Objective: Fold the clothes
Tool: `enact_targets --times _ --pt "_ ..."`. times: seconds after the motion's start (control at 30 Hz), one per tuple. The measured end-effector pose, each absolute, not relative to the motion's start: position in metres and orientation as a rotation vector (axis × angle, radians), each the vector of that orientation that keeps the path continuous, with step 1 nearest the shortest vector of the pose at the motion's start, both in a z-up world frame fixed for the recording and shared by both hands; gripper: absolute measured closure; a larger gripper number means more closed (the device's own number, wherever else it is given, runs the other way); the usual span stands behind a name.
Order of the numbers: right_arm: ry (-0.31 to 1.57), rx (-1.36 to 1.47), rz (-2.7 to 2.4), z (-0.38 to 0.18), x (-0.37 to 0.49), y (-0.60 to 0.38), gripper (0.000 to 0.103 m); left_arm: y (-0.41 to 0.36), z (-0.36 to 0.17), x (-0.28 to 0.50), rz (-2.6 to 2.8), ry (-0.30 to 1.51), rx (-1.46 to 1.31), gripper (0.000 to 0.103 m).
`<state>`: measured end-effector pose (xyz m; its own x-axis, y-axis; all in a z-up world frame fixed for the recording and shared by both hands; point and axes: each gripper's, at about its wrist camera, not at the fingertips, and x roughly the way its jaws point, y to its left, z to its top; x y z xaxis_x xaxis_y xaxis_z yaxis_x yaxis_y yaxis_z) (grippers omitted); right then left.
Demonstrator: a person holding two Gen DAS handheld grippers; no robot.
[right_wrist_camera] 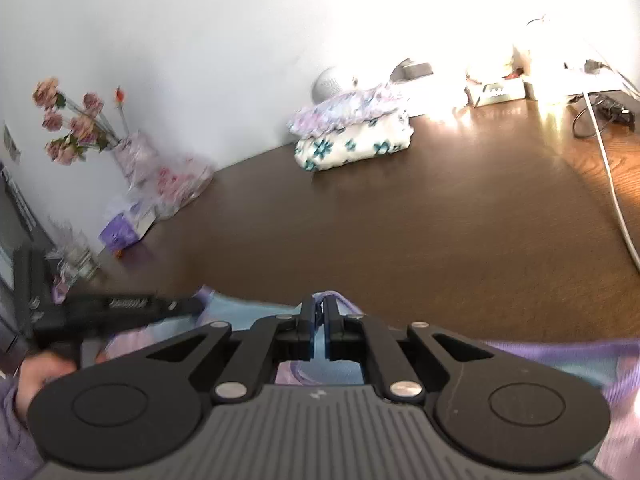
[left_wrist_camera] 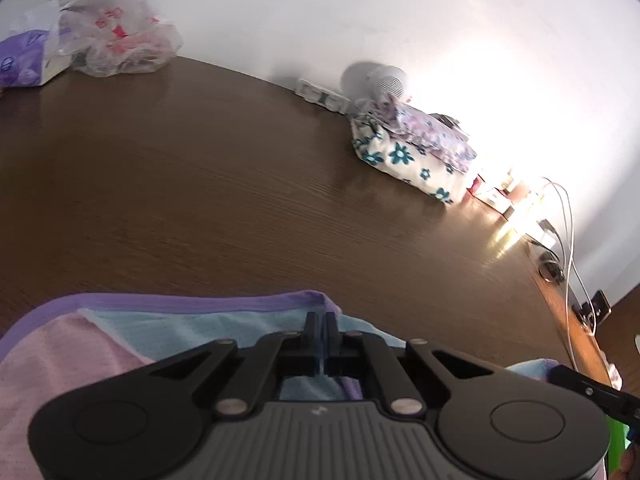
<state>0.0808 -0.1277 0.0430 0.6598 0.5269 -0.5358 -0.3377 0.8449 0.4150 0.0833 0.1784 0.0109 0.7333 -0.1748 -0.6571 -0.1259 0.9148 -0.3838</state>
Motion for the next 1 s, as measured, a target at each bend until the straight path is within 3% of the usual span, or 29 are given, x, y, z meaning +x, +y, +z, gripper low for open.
enact_targets --times 0.23,0.33,0.4,0.47,0.57,0.63,0.67,1.0 --pt "0.737 0.175 0.404 0.023 0.092 -0.114 0.096 0.18 0.016 0.08 0.006 0.747 -0.436 0.102" --pt "0.728 0.201 0.429 0.027 0.089 -0.12 0.091 0.178 0.023 0.085 -0.042 0.803 -0.45 0.088" --pt "0.737 0.226 0.445 0.023 0.093 -0.121 0.091 0.176 0.029 0.089 -0.074 0.821 -0.453 0.068" --pt "0.758 0.236 0.451 0.019 0.096 -0.122 0.091 0.168 0.031 0.096 -0.057 0.832 -0.422 0.067" --pt "0.763 0.232 0.468 0.016 0.095 -0.119 0.092 0.158 0.032 0.106 -0.021 0.84 -0.368 0.071" --pt "0.756 0.222 0.469 0.014 0.094 -0.118 0.093 0.153 0.025 0.112 -0.004 0.851 -0.355 0.096" --pt "0.753 0.219 0.47 0.014 0.094 -0.117 0.093 0.152 0.021 0.112 -0.016 0.853 -0.352 0.102" --pt "0.72 0.292 0.476 0.005 0.095 -0.128 0.099 0.185 0.007 0.089 0.071 0.717 -0.487 0.103"
